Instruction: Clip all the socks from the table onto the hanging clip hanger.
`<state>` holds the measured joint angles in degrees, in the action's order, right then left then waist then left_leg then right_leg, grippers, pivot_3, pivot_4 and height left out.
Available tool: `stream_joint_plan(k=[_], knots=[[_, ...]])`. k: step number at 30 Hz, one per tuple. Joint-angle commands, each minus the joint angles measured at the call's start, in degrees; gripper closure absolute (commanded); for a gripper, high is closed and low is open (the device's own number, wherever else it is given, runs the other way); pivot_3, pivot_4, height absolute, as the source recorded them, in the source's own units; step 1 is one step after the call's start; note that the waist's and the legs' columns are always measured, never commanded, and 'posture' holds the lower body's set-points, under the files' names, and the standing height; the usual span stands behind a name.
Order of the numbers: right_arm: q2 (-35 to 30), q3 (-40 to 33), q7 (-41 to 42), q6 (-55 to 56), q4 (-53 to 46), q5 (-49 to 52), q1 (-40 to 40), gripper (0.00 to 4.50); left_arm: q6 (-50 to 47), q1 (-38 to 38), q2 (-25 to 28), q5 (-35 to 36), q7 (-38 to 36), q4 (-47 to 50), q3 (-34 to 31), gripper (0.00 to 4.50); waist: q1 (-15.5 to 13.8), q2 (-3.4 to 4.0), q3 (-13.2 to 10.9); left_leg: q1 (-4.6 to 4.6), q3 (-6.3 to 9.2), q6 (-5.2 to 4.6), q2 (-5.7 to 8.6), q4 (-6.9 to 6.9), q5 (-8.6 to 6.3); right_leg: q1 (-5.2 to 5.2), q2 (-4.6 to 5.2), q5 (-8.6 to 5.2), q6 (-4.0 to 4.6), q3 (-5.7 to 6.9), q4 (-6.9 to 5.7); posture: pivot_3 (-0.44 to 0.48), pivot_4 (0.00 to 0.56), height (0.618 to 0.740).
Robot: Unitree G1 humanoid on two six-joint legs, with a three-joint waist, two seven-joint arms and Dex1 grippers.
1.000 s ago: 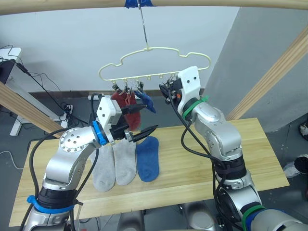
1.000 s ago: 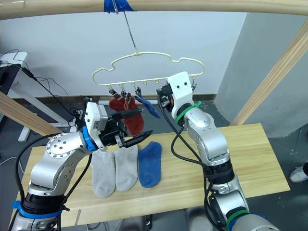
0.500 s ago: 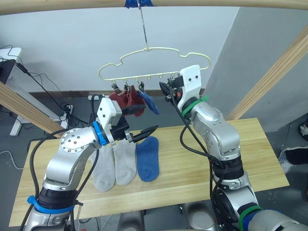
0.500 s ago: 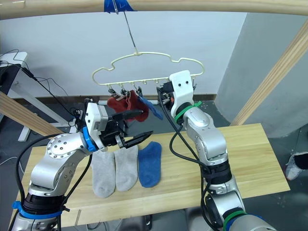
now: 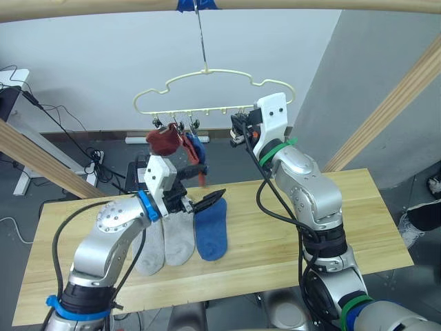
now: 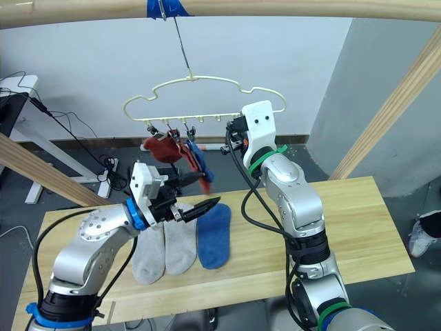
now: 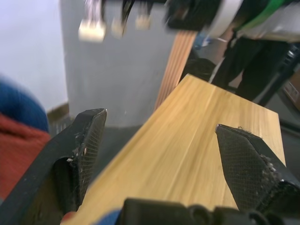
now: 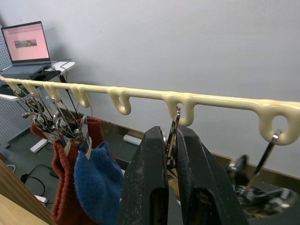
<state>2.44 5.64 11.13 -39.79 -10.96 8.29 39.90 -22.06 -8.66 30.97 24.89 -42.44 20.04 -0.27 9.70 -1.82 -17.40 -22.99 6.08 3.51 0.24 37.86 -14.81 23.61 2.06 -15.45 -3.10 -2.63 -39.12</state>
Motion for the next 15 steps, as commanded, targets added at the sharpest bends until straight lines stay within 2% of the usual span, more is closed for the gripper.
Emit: stream_joint_plan(k=[1, 2, 7, 10, 13, 15], knots=[[0.56, -0.32, -0.14, 0.85, -2.04, 1.17, 0.51, 4.49, -4.57, 3.92, -4.37, -2.15, 8.38, 2.92, 2.23, 0.38, -0.01, 0.06, 0.08, 0.0, -0.01, 0.0, 0.0, 0.01, 0.0, 0.0, 0.0, 0.0, 0.0, -0.01, -0.01, -0.247, 0.228, 0.739], [0.59, -0.29, -0.12, 0.84, -2.03, 1.19, 0.49, 4.5, -5.3, 5.06, -5.89, -2.81, 10.43, 3.1, 2.84, 0.03, -0.01, 0.04, 0.14, 0.0, -0.02, 0.0, 0.0, 0.02, 0.0, 0.0, 0.02, 0.0, 0.0, -0.03, 0.0, -0.247, 0.228, 0.739], [0.71, -0.03, 0.08, 0.44, -2.16, 1.33, 0.49, 4.5, -3.25, 8.5, -11.19, -12.52, 19.6, -0.22, 8.47, 0.01, -0.05, 0.03, 0.16, -0.01, 0.01, -0.01, 0.01, 0.02, 0.0, 0.0, 0.03, 0.01, 0.0, 0.01, -0.02, -0.248, 0.238, 0.739], [0.7, 0.11, 0.29, 0.26, -2.25, 1.45, 0.49, 4.5, -1.01, 9.1, -12.8, -16.79, 22.51, -2.43, 10.42, 0.01, -0.07, 0.03, 0.17, 0.02, 0.01, -0.02, 0.06, 0.03, 0.0, 0.0, 0.0, 0.04, 0.06, 0.01, -0.08, -0.248, 0.238, 0.739], [0.49, 0.5, 0.77, -0.36, -2.75, 1.62, 0.39, 4.5, 0.98, 7.7, -17.35, -20.4, 29.43, -9.71, 9.23, 0.01, -0.08, 0.05, 0.19, 0.06, -0.03, -0.02, 0.06, 0.05, 0.01, -0.01, -0.01, 0.05, 0.06, -0.02, -0.11, -0.261, 0.247, 0.739], [0.46, 0.51, 0.78, -0.76, -3.01, 1.65, 0.36, 4.5, 1.38, 6.84, -18.78, -21.34, 30.77, -12.6, 8.66, 0.01, -0.06, 0.05, 0.19, 0.05, -0.02, -0.02, 0.07, 0.08, 0.01, -0.01, 0.0, 0.05, 0.05, -0.01, -0.11, -0.263, 0.249, 0.739]])
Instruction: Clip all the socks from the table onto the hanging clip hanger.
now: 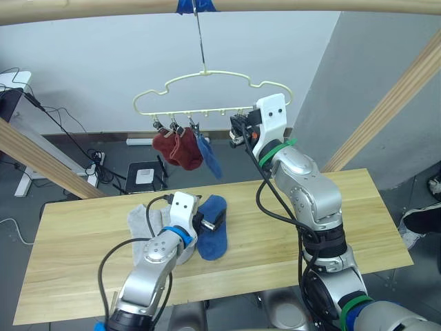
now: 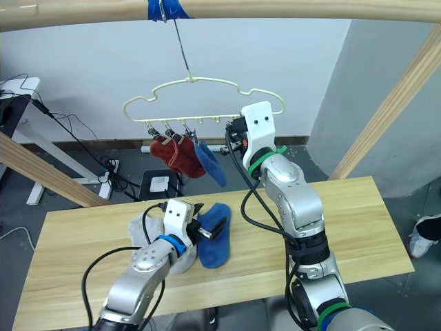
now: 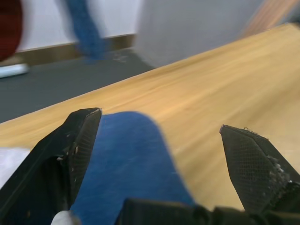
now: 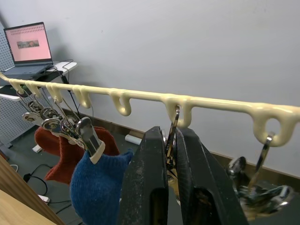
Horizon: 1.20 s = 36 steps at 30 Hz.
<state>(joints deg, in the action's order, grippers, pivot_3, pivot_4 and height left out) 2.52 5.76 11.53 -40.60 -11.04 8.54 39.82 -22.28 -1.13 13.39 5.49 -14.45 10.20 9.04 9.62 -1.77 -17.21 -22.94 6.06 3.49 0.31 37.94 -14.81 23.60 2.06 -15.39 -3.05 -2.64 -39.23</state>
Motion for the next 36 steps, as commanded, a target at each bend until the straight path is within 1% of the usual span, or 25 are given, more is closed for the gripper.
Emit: stream_joint_plan(k=[1, 3, 9, 14, 16, 19, 25, 26, 30, 32, 33, 35, 36], knots=[[0.34, 0.44, 0.43, -0.05, -3.01, 1.39, 0.4, 4.5, 0.86, -1.15, -1.22, -1.8, 1.72, -3.67, -0.19, 0.01, 0.04, 0.0, 0.0, -0.01, 0.0, 0.0, 0.01, 0.0, 0.0, 0.0, -0.01, 0.0, 0.0, 0.01, -0.01, -0.263, 0.249, 0.739], [0.35, 0.54, 0.47, -0.24, -3.32, 1.43, 0.3, 4.5, -0.2, -1.84, -1.94, -0.7, 0.27, -5.45, -0.23, 0.01, 0.06, 0.0, 0.0, -0.01, 0.01, 0.0, 0.0, -0.01, 0.0, 0.01, -0.02, 0.0, 0.0, 0.02, -0.03, -0.269, 0.25, 0.739], [0.76, 0.87, 0.17, -0.32, -3.18, 1.48, 0.42, 4.5, -0.3, -2.91, -1.29, -3.52, -1.05, -8.98, 1.8, 0.01, 0.1, 0.0, 0.0, -0.01, -0.01, 0.0, 0.0, -0.01, 0.0, 0.01, -0.01, 0.0, 0.0, 0.0, -0.03, -0.275, 0.251, 0.739], [0.99, 0.87, 0.05, -0.28, -2.97, 1.53, 0.63, 4.5, -2.79, -2.33, -0.68, -5.61, -1.81, -9.33, 3.73, 0.01, 0.12, 0.0, 0.01, 0.0, 0.0, 0.0, -0.01, -0.01, 0.0, 0.0, -0.01, 0.0, 0.0, 0.0, -0.04, -0.277, 0.251, 0.739], [1.09, 0.83, -0.04, -0.25, -2.93, 1.55, 0.69, 4.5, -2.07, -2.21, -0.51, -6.6, -1.46, -9.34, 3.9, 0.01, 0.15, 0.01, 0.01, 0.01, 0.01, 0.0, -0.01, -0.01, 0.0, 0.0, -0.01, 0.0, 0.0, 0.0, -0.04, -0.277, 0.251, 0.739], [1.23, 0.89, -0.15, -0.31, -3.01, 1.62, 0.62, 4.5, -2.24, -2.16, -0.39, -7.26, -1.45, -9.24, 3.9, 0.61, 0.16, 0.03, 0.03, 0.01, 0.0, 0.0, -0.01, -0.01, 0.0, 0.0, -0.01, 0.0, 0.0, 0.0, -0.04, -0.279, 0.25, 0.739], [1.43, 0.88, -0.33, -0.37, -3.06, 1.74, 0.51, 4.5, -1.88, -1.77, 0.07, -7.4, -2.33, -9.26, 3.59, 2.33, 0.18, 0.04, 0.05, 0.01, 0.0, 0.0, -0.01, -0.01, 0.0, 0.0, -0.01, 0.0, 0.0, 0.0, -0.03, -0.28, 0.25, 0.739], [1.5, 0.89, -0.39, -0.35, -2.99, 1.71, 0.54, 4.5, -1.69, -1.74, 0.18, -7.38, -2.46, -9.28, 3.51, 2.55, 0.18, 0.04, 0.05, 0.01, 0.0, 0.0, -0.02, -0.01, 0.0, 0.0, -0.01, 0.0, 0.0, 0.0, -0.04, -0.281, 0.249, 0.739], [1.66, 0.87, -0.5, -0.24, -2.85, 1.64, 0.57, 4.5, -0.74, -1.95, 0.66, -7.08, -3.61, -9.42, 3.18, 3.75, 0.22, 0.04, 0.05, 0.01, 0.0, 0.0, -0.02, -0.01, 0.0, 0.0, -0.01, 0.0, 0.0, 0.0, -0.03, -0.281, 0.247, 0.739], [1.7, 0.88, -0.51, -0.19, -2.84, 1.61, 0.55, 4.5, 0.03, -2.03, 0.91, -7.04, -4.17, -9.46, 3.23, 4.26, 0.23, 0.04, 0.05, 0.01, 0.01, 0.0, -0.02, -0.02, 0.0, 0.0, -0.01, 0.0, 0.0, 0.0, -0.03, -0.281, 0.247, 0.739], [1.72, 0.87, -0.51, -0.14, -2.76, 1.6, 0.56, 4.5, 0.95, -2.12, 1.19, -7.18, -4.57, -9.48, 3.34, 4.45, 0.24, 0.04, 0.05, 0.01, 0.01, 0.0, -0.02, -0.02, 0.0, 0.0, -0.01, 0.0, 0.0, 0.0, -0.03, -0.282, 0.244, 0.739], [1.68, 0.85, -0.5, -0.09, -2.77, 1.56, 0.57, 4.5, 8.05, -2.85, 2.08, -7.99, -5.16, -9.38, 3.46, 4.48, 0.24, 0.04, 0.05, 0.0, 0.01, 0.0, -0.02, -0.03, 0.0, 0.0, 0.0, 0.0, 0.0, 0.0, -0.01, -0.282, 0.244, 0.739], [1.64, 0.83, -0.48, -0.15, -2.87, 1.58, 0.54, 4.5, 13.94, -4.41, 2.89, -9.02, -5.5, -9.42, 3.82, 4.48, 0.23, 0.04, 0.05, 0.0, 0.01, 0.0, -0.03, -0.03, 0.0, 0.0, 0.0, 0.0, 0.0, 0.01, -0.01, -0.282, 0.244, 0.739]])
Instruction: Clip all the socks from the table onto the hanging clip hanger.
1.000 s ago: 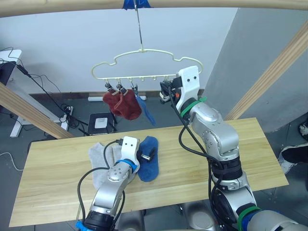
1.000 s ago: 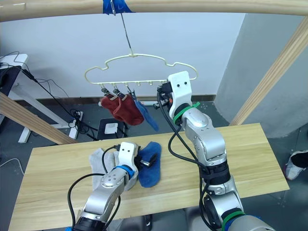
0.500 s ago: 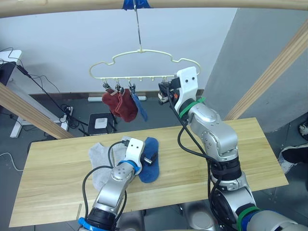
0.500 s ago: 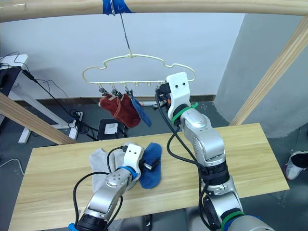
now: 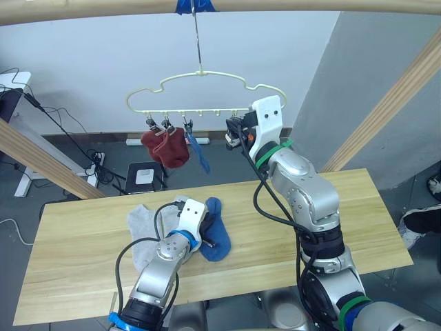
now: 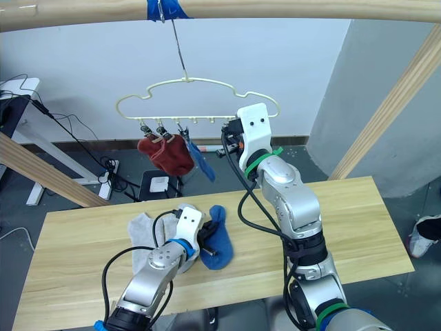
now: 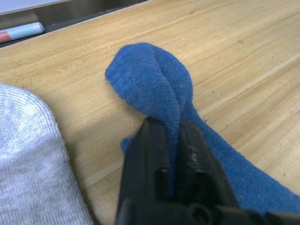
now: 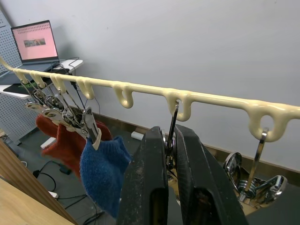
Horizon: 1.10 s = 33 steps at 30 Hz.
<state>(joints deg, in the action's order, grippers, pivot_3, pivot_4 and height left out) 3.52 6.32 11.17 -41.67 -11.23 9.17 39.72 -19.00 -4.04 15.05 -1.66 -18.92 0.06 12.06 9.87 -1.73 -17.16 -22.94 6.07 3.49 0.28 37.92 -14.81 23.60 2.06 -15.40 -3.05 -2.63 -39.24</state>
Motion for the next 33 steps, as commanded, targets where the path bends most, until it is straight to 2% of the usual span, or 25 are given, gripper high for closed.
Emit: stream_joint_plan(k=[1, 5, 10, 15, 33], knots=[[0.6, 0.24, -0.09, 0.91, -2.67, 0.96, 0.66, 4.5, 14.84, -2.67, 1.71, -2.59, -1.25, 0.42, 1.0, 4.48, -0.05, 0.0, 0.0, -0.01, 0.01, 0.0, -0.01, -0.01, 0.0, 0.0, 0.0, 0.0, 0.0, 0.01, 0.02, -0.283, 0.243, 0.739], [0.71, 0.03, -0.09, 0.66, -2.8, 1.2, 0.71, 4.5, 26.3, -10.67, 2.2, -6.88, 0.88, -2.21, 1.62, 4.48, -0.35, 0.0, 0.0, -0.05, 0.04, 0.01, 0.0, 0.02, 0.01, -0.01, 0.04, 0.02, -0.03, 0.03, 0.05, -0.285, 0.242, 0.739], [0.95, -0.27, -0.27, 0.16, -3.11, 1.66, 0.77, 4.5, 32.45, -15.36, 1.6, -10.72, 4.14, -5.47, 1.69, 4.48, 0.37, 0.0, 0.03, -0.07, -0.17, -0.02, 0.04, -0.02, 0.0, 0.0, 0.09, 0.08, -0.14, -0.08, 0.23, -0.285, 0.242, 0.739], [1.16, -0.55, -0.41, -0.44, -3.19, 2.47, 0.83, 4.5, 34.12, -16.6, 1.04, -12.66, 4.63, -7.22, 1.78, 4.48, 1.5, 0.0, 0.03, -0.17, -0.18, -0.02, 0.03, -0.06, 0.0, 0.16, 0.08, 0.08, -0.14, -0.06, 0.2, -0.292, 0.242, 0.739], [0.42, 0.04, 0.02, -0.5, -3.12, 2.13, 0.73, 4.5, 38.94, -18.35, 2.5, -14.29, 4.42, -8.78, 0.34, 4.48, 1.47, 0.0, 0.03, -0.16, -0.14, -0.04, 0.03, -0.03, 0.01, 0.16, 0.07, 0.08, -0.13, -0.06, 0.13, -0.286, 0.245, 0.739]])
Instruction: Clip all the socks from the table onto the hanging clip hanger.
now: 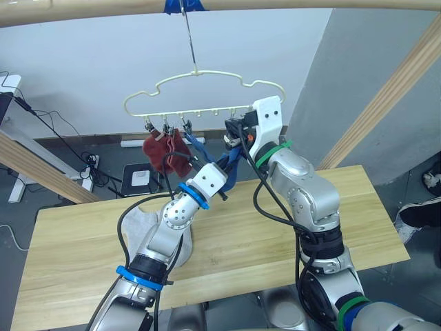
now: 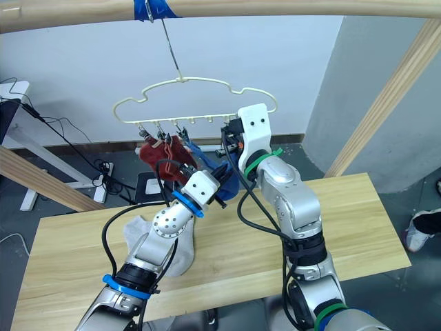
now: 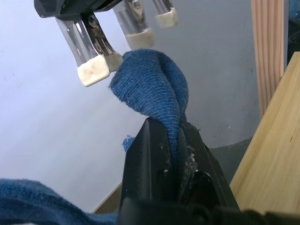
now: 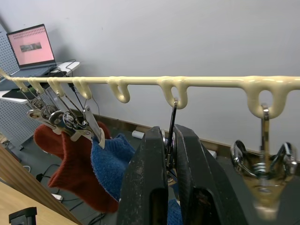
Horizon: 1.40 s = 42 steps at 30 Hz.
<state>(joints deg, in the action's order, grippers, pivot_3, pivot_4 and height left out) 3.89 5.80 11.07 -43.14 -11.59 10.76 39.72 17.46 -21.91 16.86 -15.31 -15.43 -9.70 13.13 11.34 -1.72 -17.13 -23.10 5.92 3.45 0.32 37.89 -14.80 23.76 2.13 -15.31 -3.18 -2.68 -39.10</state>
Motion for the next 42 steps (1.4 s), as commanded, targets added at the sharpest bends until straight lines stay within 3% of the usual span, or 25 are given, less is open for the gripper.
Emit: stream_joint_plan(k=[1, 18, 26, 42], knots=[[-0.06, 0.67, 0.17, 1.1, -2.75, 0.47, 0.75, 4.5, 2.59, -0.44, 0.74, -0.68, 0.99, 0.99, -0.75, 4.48, 0.0, 0.0, 0.0, 0.0, 0.0, 0.0, 0.0, 0.0, 0.0, 0.0, 0.0, 0.0, 0.0, 0.0, 0.0, -0.286, 0.245, 0.739], [-1.48, 2.26, 0.47, 2.76, -2.56, -0.27, 0.75, 4.5, 2.5, -1.94, 0.84, -1.3, 3.12, -0.11, -0.95, 4.48, 0.0, 0.0, 0.0, 0.0, 0.0, 0.0, 0.0, 0.0, 0.0, 0.0, 0.0, 0.0, 0.0, 0.01, 0.0, -0.285, 0.241, 0.739], [-0.81, 1.19, -0.23, 3.15, -2.34, 0.36, 1.26, 4.5, 5.26, 1.43, 1.66, -1.68, 3.22, -1.2, -0.58, 4.48, 0.01, 0.0, 0.0, 0.0, 0.01, 0.0, -0.01, 0.0, 0.0, 0.0, 0.0, 0.0, 0.0, 0.01, 0.0, -0.286, 0.239, 0.739], [0.13, 0.22, -0.23, 1.81, -2.24, 0.81, 1.13, 4.5, 8.2, 2.84, -0.64, 2.91, 3.43, -1.17, -3.19, 4.48, -0.01, 0.0, 0.0, 0.0, 0.01, 0.0, -0.01, 0.01, 0.0, 0.0, 0.01, 0.0, 0.0, 0.01, -0.01, -0.286, 0.239, 0.739]])
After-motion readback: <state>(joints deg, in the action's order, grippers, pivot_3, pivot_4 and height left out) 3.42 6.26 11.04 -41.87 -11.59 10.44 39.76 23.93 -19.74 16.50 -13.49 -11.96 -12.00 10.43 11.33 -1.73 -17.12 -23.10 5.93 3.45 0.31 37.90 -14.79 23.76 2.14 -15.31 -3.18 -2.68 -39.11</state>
